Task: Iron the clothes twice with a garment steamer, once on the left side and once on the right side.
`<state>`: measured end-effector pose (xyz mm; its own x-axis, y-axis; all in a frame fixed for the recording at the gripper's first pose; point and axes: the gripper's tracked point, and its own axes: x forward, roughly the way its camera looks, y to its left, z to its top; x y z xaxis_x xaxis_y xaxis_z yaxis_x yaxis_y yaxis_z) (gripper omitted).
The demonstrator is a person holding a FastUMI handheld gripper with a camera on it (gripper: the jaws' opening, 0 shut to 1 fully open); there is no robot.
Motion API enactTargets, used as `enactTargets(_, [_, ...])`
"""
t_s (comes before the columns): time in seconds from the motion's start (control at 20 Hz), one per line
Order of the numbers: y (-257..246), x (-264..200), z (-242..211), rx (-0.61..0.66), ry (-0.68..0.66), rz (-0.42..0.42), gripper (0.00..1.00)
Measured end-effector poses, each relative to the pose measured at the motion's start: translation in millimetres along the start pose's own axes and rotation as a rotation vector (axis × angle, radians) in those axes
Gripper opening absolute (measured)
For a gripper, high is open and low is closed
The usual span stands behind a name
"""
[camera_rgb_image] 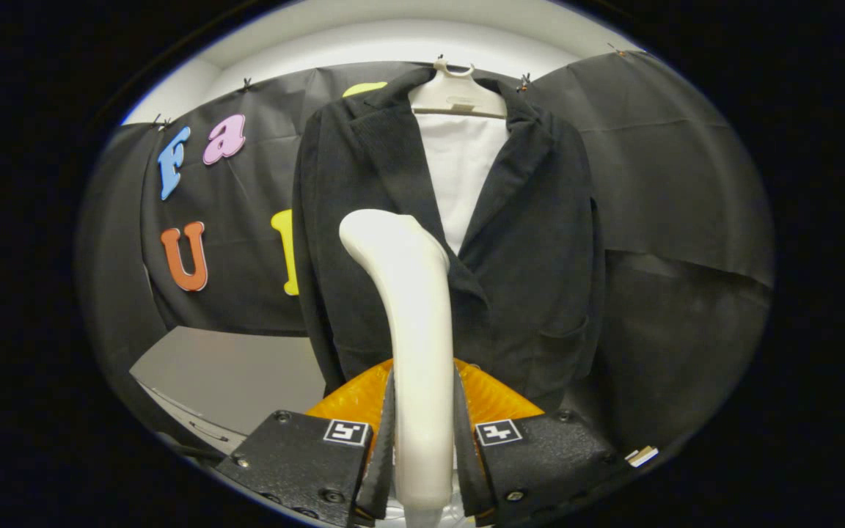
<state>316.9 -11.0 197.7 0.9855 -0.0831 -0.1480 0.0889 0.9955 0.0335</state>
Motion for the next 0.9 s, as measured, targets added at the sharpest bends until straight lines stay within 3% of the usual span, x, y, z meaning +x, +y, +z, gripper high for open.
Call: enactTargets(0.9, [-12.9, 13.9, -104.4, 0.004, 0.188, -0.023, 0.40])
